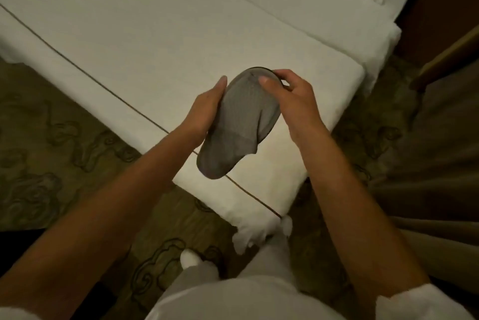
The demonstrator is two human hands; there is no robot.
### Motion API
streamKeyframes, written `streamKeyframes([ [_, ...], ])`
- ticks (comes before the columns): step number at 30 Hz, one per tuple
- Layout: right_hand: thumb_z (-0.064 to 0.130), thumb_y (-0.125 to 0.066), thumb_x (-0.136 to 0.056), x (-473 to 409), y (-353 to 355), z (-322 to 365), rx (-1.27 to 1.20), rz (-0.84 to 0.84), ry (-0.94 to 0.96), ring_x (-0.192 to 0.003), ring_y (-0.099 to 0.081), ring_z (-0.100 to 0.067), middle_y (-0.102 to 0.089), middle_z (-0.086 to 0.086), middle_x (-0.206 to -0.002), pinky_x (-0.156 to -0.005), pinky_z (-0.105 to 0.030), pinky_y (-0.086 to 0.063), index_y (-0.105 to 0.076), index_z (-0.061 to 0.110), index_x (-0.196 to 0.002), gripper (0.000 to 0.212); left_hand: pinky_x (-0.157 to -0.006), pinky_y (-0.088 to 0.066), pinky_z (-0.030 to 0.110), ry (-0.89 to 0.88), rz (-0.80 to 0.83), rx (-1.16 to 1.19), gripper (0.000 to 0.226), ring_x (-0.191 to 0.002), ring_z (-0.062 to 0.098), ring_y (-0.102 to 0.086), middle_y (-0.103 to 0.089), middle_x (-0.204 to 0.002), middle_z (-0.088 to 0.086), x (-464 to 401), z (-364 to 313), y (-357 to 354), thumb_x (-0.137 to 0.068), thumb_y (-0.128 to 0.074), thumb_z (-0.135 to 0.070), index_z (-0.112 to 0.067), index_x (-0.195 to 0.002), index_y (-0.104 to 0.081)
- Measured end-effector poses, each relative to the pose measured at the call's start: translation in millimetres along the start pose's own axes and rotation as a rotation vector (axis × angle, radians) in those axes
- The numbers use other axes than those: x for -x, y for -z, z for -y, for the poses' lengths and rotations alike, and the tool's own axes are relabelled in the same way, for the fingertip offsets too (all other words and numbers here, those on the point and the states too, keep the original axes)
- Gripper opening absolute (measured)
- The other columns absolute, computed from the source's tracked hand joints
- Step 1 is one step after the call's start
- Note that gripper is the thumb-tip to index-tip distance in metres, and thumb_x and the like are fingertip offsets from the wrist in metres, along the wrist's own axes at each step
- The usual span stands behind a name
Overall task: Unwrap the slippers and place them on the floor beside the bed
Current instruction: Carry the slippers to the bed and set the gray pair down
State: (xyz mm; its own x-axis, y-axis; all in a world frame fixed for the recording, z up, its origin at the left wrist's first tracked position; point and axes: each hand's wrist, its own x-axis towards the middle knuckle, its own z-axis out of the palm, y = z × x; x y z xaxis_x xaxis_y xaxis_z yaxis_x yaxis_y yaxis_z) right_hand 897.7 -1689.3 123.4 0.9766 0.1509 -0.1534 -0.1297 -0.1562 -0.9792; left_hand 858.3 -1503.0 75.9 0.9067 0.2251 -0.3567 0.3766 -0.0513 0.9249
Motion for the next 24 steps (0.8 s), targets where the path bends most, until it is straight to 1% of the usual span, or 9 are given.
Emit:
streamKeyframes([
  [2, 0.035, -0.076, -0.084, -1, -63, 23, -0.078, 0.032, -0.016, -0.088, -0.070, -0.002, -0.077, 0.008, -0.098, -0.074, -0.019, -0.057, -0.074, 0.021, -0.101, 0.022, -0.080, -0.053, 0.025, -0.070, 0.057, -0.050, 0.043, -0.099, 0.006, -0.070, -0.074, -0.100, -0.024, 36, 3, 80, -0.086, -0.044, -0.079, -0.049, -0.100, -0.072],
  [4, 0.035, -0.076, -0.086, -1, -131, 44, -0.166, 0.067, -0.055, -0.104, -0.071, -0.020, -0.076, -0.005, -0.110, -0.089, -0.037, -0.060, -0.074, 0.014, -0.106, 0.029, -0.075, -0.055, 0.020, -0.161, 0.035, -0.146, 0.033, -0.095, 0.000, -0.070, -0.071, -0.102, -0.027, 64, 8, 147, -0.090, -0.053, -0.071, -0.053, -0.116, -0.062],
  [6, 0.038, -0.074, -0.088, -1, -197, 64, -0.279, 0.110, -0.110, -0.111, -0.070, -0.029, -0.075, -0.011, -0.114, -0.095, -0.046, -0.058, -0.073, 0.009, -0.111, 0.037, -0.074, -0.057, 0.015, -0.235, -0.039, -0.177, 0.051, -0.097, -0.006, -0.069, -0.068, -0.112, -0.022, 79, 13, 202, -0.092, -0.063, -0.059, -0.042, -0.137, -0.050],
  [10, 0.054, -0.060, -0.093, -11, -298, 76, -0.553, 0.363, -0.277, -0.108, -0.072, -0.026, -0.077, -0.010, -0.112, -0.086, -0.040, -0.060, -0.069, 0.013, -0.122, 0.051, -0.087, -0.057, 0.020, -0.270, -0.279, 0.084, 0.055, -0.106, 0.000, -0.068, -0.065, -0.125, -0.016, 82, 21, 281, -0.096, -0.063, -0.048, -0.042, -0.147, -0.042],
  [13, 0.059, -0.054, -0.094, -19, -366, 66, -0.407, 0.560, -0.285, -0.097, -0.071, -0.022, -0.078, -0.002, -0.101, -0.074, -0.036, -0.059, -0.069, 0.019, -0.120, 0.050, -0.094, -0.057, 0.030, -0.226, -0.384, 0.334, 0.052, -0.117, 0.011, -0.066, -0.062, -0.135, -0.011, 66, 23, 336, -0.097, -0.060, -0.046, -0.048, -0.147, -0.043],
  [16, 0.069, -0.051, -0.091, -29, -441, 52, -0.352, 0.782, -0.350, -0.115, -0.069, -0.025, -0.073, -0.003, -0.126, -0.092, -0.044, -0.058, -0.066, 0.026, -0.132, 0.062, -0.088, -0.058, 0.029, -0.192, -0.433, 0.467, 0.043, -0.115, 0.011, -0.069, -0.067, -0.129, -0.013, 36, 29, 394, -0.098, -0.061, -0.040, -0.049, -0.139, -0.052],
  [19, 0.071, -0.052, -0.089, -56, -522, 59, -0.508, 0.905, -0.449, -0.125, -0.064, -0.029, -0.065, -0.011, -0.137, -0.099, -0.045, -0.055, -0.065, 0.022, -0.135, 0.067, -0.079, -0.060, 0.025, -0.161, -0.506, 0.423, 0.052, -0.104, 0.007, -0.073, -0.072, -0.119, -0.012, 1, 32, 458, -0.096, -0.065, -0.040, -0.038, -0.145, -0.049],
  [22, 0.069, -0.052, -0.091, -92, -603, 85, -0.523, 0.911, -0.467, -0.120, -0.068, -0.028, -0.069, -0.013, -0.132, -0.091, -0.042, -0.059, -0.075, 0.023, -0.121, 0.060, -0.094, -0.059, 0.036, -0.139, -0.483, 0.335, 0.066, -0.118, 0.018, -0.067, -0.065, -0.133, 0.000, -31, 22, 527, -0.093, -0.070, -0.040, -0.031, -0.151, -0.040],
  [24, 0.070, -0.052, -0.090, -114, -652, 104, -0.518, 0.912, -0.465, -0.117, -0.069, -0.028, -0.070, -0.013, -0.129, -0.088, -0.043, -0.059, -0.075, 0.025, -0.121, 0.058, -0.092, -0.058, 0.025, -0.164, -0.498, 0.210, 0.067, -0.119, 0.006, -0.064, -0.062, -0.135, -0.006, -47, 10, 573, -0.092, -0.072, -0.040, -0.031, -0.150, -0.040],
])
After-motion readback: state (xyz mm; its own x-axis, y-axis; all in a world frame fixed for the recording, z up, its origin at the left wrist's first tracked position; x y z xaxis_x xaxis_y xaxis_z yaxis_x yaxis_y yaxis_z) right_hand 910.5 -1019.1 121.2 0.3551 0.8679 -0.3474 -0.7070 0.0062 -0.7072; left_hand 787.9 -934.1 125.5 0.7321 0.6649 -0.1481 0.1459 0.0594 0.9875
